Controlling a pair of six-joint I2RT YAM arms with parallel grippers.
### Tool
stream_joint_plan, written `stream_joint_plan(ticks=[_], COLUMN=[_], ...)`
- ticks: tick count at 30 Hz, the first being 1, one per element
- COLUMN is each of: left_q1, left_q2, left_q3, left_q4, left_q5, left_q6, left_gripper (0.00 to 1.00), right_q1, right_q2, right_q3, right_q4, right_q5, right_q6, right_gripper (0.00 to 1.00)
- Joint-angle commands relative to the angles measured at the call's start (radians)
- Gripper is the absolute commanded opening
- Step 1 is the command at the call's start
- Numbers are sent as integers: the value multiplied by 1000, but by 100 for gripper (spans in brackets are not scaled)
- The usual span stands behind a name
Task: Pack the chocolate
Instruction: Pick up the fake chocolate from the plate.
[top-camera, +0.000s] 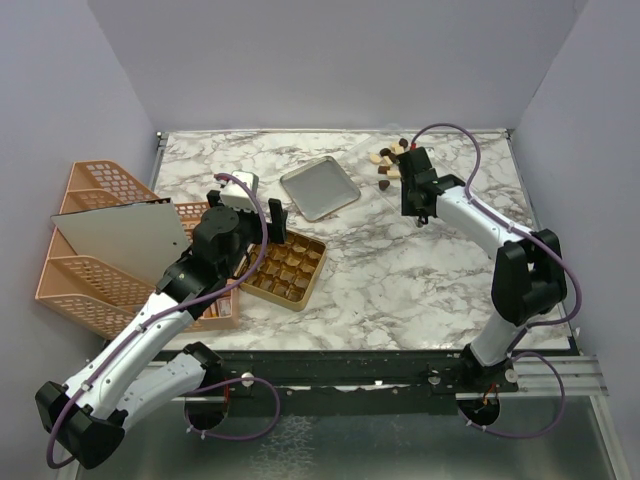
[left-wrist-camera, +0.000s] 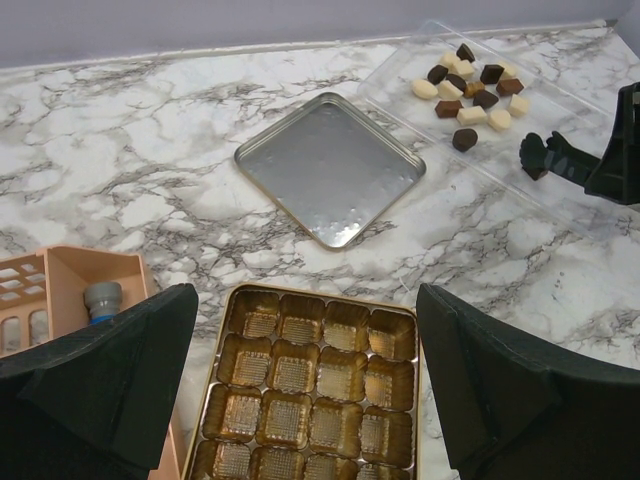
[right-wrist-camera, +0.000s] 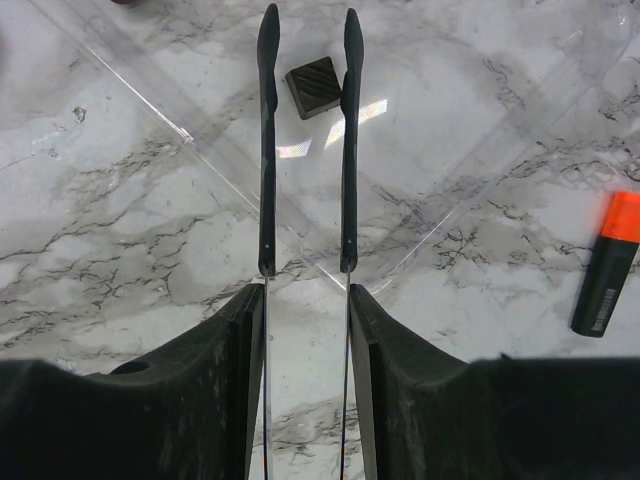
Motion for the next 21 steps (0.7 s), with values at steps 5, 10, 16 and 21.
stream_joint_plan(ticks=[5,10,16,21], left_q1=[-4,-4,-4,-4], left_q2=[-21,-22,-24,-29], left_q3=[-8,-10,-10,-11], left_q4=[21,21,22,23], left_q5=[-32,-32,-32,-37], left_q6=[11,11,11,12], left_gripper=[99,99,99,99], right_q1=[-8,-9,-9,-8], right_q2=[12,22,29,36], right_q3=[16,5,1,7], right_q4=[10,12,8,-2], right_q5=[-1,-9,-16,-30], right_q6=[-10,-12,-13,-14], right_gripper=[41,41,41,41])
